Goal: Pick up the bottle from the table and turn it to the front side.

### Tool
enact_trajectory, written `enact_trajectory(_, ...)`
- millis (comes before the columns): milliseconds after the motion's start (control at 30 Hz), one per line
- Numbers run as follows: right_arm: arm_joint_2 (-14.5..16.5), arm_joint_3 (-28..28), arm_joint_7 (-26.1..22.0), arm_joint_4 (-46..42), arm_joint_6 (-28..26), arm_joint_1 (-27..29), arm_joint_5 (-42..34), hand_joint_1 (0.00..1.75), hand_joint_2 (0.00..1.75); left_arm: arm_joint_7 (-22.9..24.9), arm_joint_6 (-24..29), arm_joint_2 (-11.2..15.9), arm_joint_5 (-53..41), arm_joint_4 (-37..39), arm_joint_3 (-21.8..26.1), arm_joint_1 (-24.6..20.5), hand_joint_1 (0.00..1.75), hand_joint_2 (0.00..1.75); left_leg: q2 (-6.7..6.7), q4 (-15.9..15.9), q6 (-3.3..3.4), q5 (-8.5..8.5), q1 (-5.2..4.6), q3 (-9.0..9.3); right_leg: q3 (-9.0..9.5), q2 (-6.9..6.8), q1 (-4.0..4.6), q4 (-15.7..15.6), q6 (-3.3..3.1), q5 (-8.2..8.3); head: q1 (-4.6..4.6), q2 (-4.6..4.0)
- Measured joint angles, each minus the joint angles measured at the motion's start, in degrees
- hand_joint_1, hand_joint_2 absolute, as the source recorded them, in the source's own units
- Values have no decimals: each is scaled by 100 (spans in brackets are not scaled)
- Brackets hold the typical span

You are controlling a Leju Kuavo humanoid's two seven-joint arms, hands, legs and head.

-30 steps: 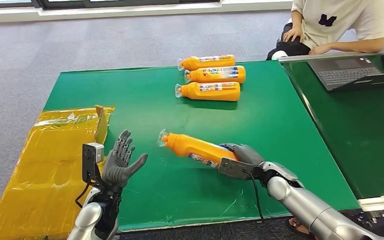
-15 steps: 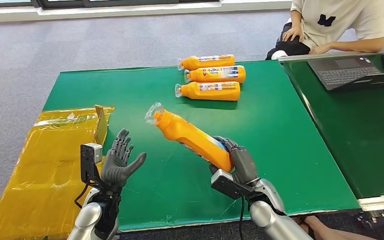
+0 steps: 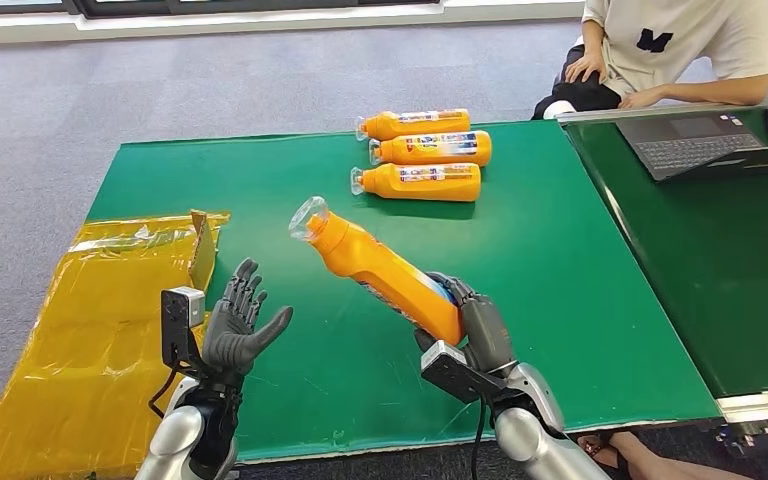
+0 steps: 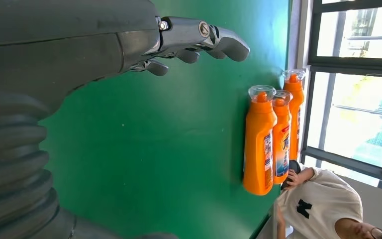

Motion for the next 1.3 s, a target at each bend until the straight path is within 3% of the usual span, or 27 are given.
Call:
enact_trajectory(133, 64, -36, -67, -3, -11, 23, 126, 175, 175, -34, 0, 0, -16, 0, 0, 4, 0, 0, 0, 0, 0, 0, 0, -1, -1, 1, 1, 0, 0, 0, -1, 0)
enact_trajectory(333, 382, -165, -187, -156, -28, 263, 227, 175, 175, -287, 207, -27, -409, -55, 0, 38, 0, 0, 0, 0, -1, 0, 0, -3, -5, 1, 5, 0, -1, -1, -1, 0)
enact_trajectory(367, 434, -190, -216, -197, -33, 317, 223, 175, 175, -353, 324, -48, -559, -74, 0, 40, 0, 44, 0, 0, -1, 0, 0, -3, -6, 0, 5, 0, -1, -1, -1, 0)
enact_trajectory(467, 593, -266, -469, -326, 196, 478, -83, 175, 175, -639, 523, -143, -960, -150, -16, 26, 0, 44, 0, 0, 0, 0, 0, -6, -10, 1, 3, 0, -1, -1, 0, 0)
enact_trajectory(500, 647, -299, -652, -352, 440, 506, -356, 175, 175, -761, 435, -179, -1014, -169, -46, -2, 0, 0, 0, 0, 0, 0, 0, -8, -12, 1, 2, 0, -1, 0, -1, 0)
enact_trajectory(633, 872, -521, -1329, -362, 1387, 431, -1206, 175, 175, -969, -227, -316, -944, -149, -356, -307, 0, 175, 0, 0, 2, 2, 0, -12, -14, -2, -4, 0, 2, 2, -1, 0)
enact_trajectory(900, 1113, -889, -1438, -307, 1780, 265, -1408, 175, 175, -875, -986, -499, -322, 270, -709, -953, 0, 175, 2, 3, 4, 6, -1, -11, -14, 2, -5, 0, 4, 12, -1, 0)
enact_trajectory(1300, 1198, -979, -1491, -197, 1903, 175, -1409, 175, 175, -813, -1595, -568, 27, 581, -868, -1279, 0, 175, 3, 2, 3, 6, -1, -14, -19, 5, -5, 0, 3, 10, 0, 0)
